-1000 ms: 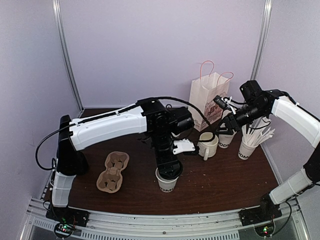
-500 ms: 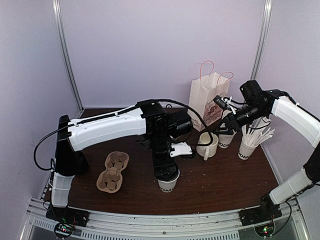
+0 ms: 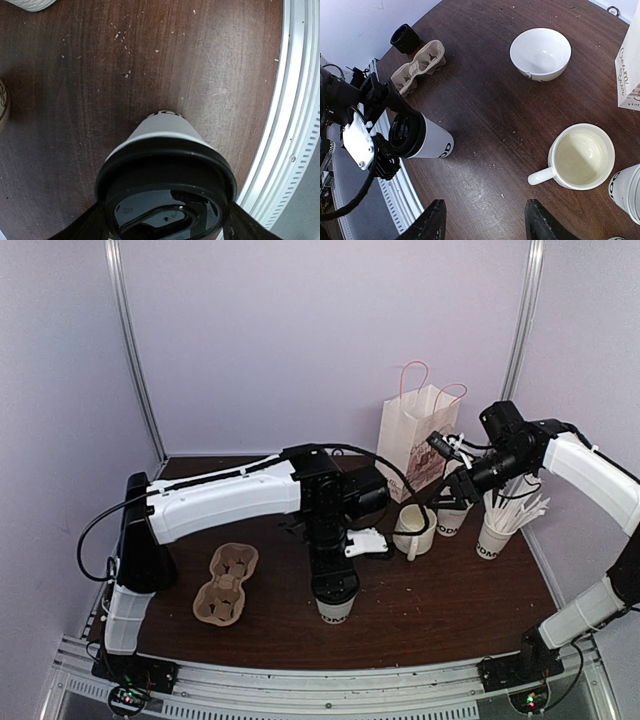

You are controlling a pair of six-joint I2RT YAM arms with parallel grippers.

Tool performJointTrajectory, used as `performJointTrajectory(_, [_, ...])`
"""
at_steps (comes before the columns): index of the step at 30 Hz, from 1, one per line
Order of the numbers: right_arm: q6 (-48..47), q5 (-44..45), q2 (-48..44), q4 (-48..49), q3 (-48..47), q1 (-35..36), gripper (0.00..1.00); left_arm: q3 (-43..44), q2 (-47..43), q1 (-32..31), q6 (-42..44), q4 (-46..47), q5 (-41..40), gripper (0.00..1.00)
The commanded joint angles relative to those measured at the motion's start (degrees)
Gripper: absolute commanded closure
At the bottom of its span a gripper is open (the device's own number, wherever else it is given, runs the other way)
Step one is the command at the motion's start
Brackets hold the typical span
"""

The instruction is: Pack the takeout coffee

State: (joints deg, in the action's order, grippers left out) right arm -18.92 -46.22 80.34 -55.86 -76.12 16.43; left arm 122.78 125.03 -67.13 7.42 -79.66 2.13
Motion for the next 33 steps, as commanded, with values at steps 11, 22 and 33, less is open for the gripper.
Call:
performJointTrajectory(11, [-0.08, -0.59, -1.23, 0.42, 0.95, 0.36, 0.43, 3.15, 0.62, -0.16, -0.48, 1.04, 1.12, 0.02])
performJointTrajectory(22, [-0.49, 1.32, -2.52, -1.90, -3.15, 2.35, 0.45, -8.30, -18.10, -0.23, -2.86, 5.80, -1.09, 0.02])
performJointTrajectory(33, [5.06, -5.40, 6.70, -1.51, -1.35, 16.12, 0.51, -40.49, -34.18, 10.37, -29.86, 41.57, 5.56, 0.23])
